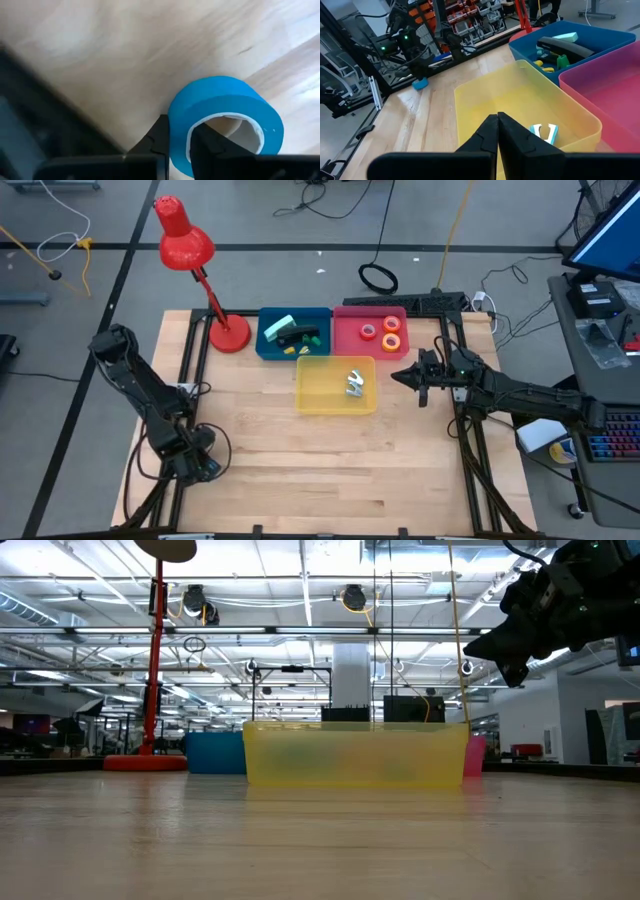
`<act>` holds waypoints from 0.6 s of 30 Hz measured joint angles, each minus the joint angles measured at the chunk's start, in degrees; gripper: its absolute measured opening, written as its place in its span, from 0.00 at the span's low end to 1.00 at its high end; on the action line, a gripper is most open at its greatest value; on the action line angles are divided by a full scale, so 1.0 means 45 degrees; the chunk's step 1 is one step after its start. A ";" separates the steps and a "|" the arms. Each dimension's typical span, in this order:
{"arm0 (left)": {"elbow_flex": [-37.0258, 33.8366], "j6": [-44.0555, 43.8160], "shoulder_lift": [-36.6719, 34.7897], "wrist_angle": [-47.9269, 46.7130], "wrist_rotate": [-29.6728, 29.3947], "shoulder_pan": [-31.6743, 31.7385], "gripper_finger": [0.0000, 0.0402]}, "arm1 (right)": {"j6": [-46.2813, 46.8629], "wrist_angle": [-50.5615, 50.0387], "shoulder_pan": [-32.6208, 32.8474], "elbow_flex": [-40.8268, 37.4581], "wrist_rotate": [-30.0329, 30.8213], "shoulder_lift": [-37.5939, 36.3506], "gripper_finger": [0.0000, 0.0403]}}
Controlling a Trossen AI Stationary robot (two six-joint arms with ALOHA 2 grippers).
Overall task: Pick and place Stapler, Stapler remover, tape
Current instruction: Put the blue tape into the red bin
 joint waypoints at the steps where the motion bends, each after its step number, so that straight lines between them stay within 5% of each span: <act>1: 0.0065 -0.0010 -0.0012 0.0136 -0.0173 0.0120 0.09 | 0.0000 0.0000 0.0000 0.0000 0.0000 0.0000 0.00; 5: 0.0526 0.0071 -0.0322 0.1125 -0.1748 0.0699 0.10 | -0.0005 0.0005 -0.0005 0.0000 -0.0025 0.0005 0.00; 12: 0.0699 0.2095 -0.0929 0.5871 -0.7781 0.2427 0.10 | -0.0005 0.0108 0.0000 0.0000 -0.0034 0.0010 0.01; 18: 0.0714 0.6613 -0.0785 1.1242 -0.8386 0.5254 0.10 | -0.0005 0.0413 -0.0002 0.0000 -0.0036 0.0015 0.01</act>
